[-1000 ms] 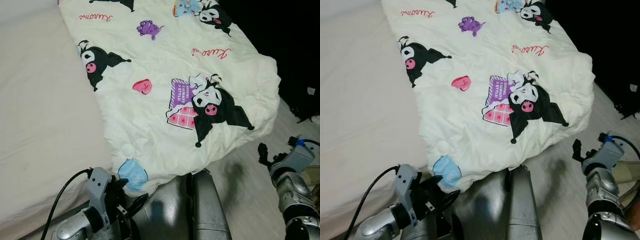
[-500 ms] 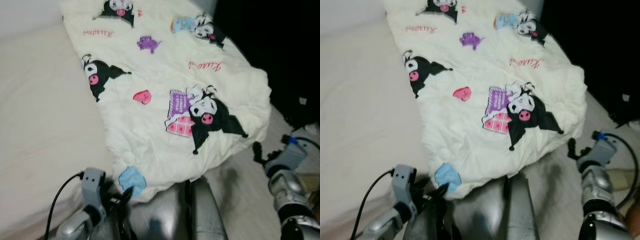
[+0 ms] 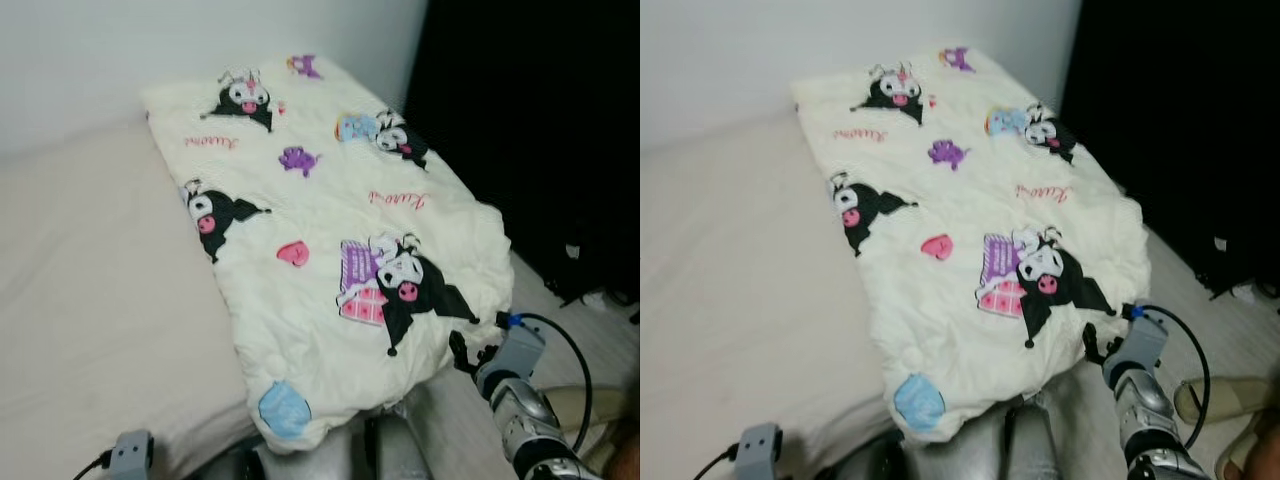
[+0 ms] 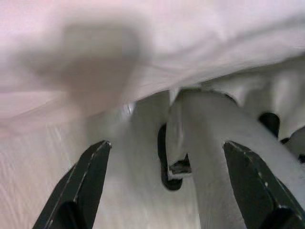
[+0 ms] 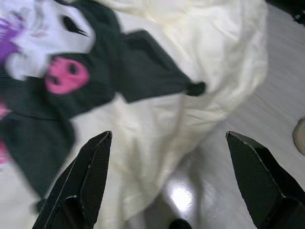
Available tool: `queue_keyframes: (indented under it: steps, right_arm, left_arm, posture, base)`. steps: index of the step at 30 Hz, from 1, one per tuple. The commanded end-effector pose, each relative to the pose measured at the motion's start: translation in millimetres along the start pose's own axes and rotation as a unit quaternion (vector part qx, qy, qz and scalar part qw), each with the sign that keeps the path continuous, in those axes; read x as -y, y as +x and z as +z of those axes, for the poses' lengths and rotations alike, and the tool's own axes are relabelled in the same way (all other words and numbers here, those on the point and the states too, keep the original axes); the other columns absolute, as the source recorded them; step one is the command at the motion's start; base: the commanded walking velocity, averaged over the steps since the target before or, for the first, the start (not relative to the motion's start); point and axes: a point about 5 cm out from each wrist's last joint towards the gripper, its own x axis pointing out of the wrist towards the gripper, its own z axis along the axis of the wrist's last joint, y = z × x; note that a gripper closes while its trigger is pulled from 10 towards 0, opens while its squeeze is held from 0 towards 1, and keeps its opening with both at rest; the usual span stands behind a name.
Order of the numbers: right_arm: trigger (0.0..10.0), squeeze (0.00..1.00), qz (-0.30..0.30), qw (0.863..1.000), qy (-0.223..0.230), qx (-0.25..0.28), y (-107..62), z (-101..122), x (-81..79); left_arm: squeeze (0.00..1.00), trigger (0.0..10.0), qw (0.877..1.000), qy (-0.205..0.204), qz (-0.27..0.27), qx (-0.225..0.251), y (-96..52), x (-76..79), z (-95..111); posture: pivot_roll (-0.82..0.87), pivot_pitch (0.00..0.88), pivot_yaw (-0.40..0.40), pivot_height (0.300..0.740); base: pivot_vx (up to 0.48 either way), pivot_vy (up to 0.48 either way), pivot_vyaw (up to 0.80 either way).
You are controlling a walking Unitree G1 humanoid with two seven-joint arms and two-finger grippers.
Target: Clean up the room
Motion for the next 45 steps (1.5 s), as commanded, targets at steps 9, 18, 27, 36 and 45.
queue_keyframes:
  steps: [9,18,27,36,45]
  right_arm:
    - [10.0,0.0,-0.002,0.997,-0.013,-0.075,-13.8,-43.2,0.3]
    - [10.0,0.0,-0.013,0.991,-0.016,-0.132,-27.7,-74.0,3.2]
    - [10.0,0.0,-0.028,0.983,-0.018,-0.182,-44.2,-102.0,7.9]
    - [10.0,0.0,-0.021,0.979,-0.043,-0.2,-49.6,-110.6,7.6]
    - [10.0,0.0,-0.043,0.972,-0.033,-0.229,-57.9,-121.9,13.1]
  left_arm:
    - [0.0,10.0,0.998,-0.023,0.046,-0.047,-3.0,-10.9,-19.9]
    - [0.0,10.0,0.998,-0.002,0.033,-0.053,1.9,-0.8,-19.3]
    - [0.0,10.0,0.995,0.047,0.025,-0.083,2.6,4.9,-26.4]
    - [0.0,10.0,0.994,0.068,0.01,-0.087,6.8,14.0,-23.4]
    - [0.0,10.0,0.994,0.064,0.004,-0.089,7.7,15.2,-22.2]
  posture:
    - [-0.15,0.051,0.056,0.704]
    - [-0.15,0.024,0.061,0.733]
    - [-0.15,0.014,0.065,0.733]
    - [-0.15,0.01,0.075,0.733]
    - [-0.16,0.007,0.081,0.733]
  base:
    - [-0.309,0.0,0.0]
    - [-0.053,0.0,0.0]
    - [0.0,-0.157,0.0]
    - [0.0,-0.472,0.75]
    - [0.0,-0.473,0.34]
